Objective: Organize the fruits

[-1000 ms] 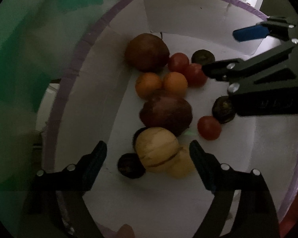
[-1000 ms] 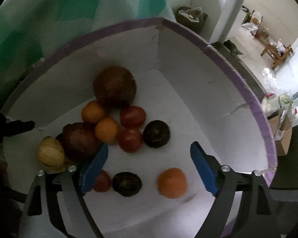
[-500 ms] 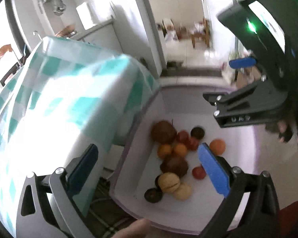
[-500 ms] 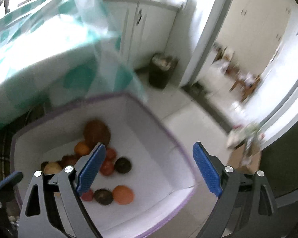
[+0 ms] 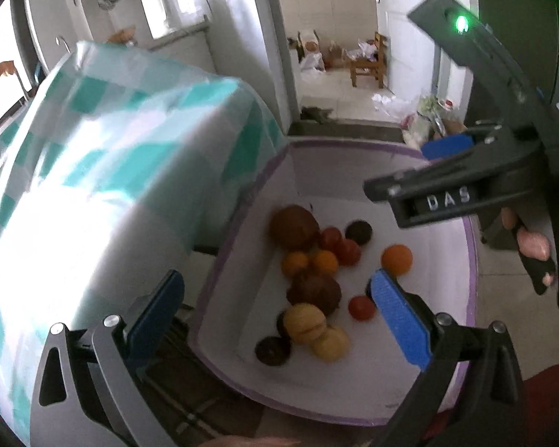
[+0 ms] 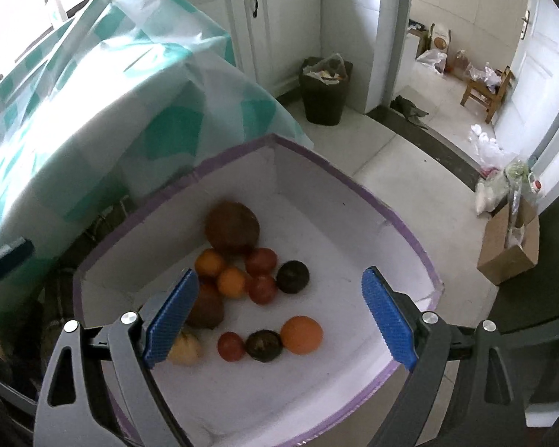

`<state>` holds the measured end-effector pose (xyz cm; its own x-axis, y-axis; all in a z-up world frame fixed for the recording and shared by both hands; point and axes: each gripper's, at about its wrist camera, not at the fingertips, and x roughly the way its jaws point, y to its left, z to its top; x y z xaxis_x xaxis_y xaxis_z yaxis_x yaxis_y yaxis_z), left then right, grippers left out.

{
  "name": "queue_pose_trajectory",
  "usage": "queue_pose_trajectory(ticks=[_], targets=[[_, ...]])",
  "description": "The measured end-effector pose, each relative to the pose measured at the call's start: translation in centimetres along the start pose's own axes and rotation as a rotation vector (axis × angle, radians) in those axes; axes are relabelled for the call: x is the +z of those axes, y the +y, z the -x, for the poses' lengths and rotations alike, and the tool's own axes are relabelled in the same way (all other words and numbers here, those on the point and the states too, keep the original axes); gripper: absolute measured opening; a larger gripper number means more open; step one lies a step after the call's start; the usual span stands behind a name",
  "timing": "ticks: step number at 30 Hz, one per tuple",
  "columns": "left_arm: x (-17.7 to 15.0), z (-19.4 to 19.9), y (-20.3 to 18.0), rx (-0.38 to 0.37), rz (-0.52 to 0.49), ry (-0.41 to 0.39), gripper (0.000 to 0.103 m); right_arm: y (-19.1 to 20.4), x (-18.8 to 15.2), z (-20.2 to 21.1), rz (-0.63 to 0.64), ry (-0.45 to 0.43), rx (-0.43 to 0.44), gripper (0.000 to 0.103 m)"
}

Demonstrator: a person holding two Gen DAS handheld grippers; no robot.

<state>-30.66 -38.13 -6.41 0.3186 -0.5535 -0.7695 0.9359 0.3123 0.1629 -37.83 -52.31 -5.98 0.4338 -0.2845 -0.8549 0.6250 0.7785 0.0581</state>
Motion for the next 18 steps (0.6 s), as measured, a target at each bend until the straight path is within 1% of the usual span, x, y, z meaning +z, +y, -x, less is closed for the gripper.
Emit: queue_pose_trajectory(ticks=[2,5,10,13,18], targets=[[-0.3,-0.8,0.0,-0.023,-0.001,0.041,0.101,0.3,-0.2,-0.2,0.004,0.005,-0.008,0.087],[-0.8,-1.8,0.0,-0.049,0.004,0.092,0.101,0.5,-0.3,-1.3,0.001,0.042,-0.019,0.087],[-1.7,-3.7,-0.1,-0.085,0.006,0.185,0.101,1.2,-1.3,-3.7,-0.008,0.130,-0.040,0.087],[-2.0,-4.2,-0.1,-0.096,0.014,0.211,0.101,1.3,-1.5,-4.1,-0.012,0.145,-0.037,0.087],[-2.5,-4.8,-0.3,-0.108,0.007,0.250,0.101,1.1,-1.4,-4.1,-0.029,0.140,-0.029,0.087]])
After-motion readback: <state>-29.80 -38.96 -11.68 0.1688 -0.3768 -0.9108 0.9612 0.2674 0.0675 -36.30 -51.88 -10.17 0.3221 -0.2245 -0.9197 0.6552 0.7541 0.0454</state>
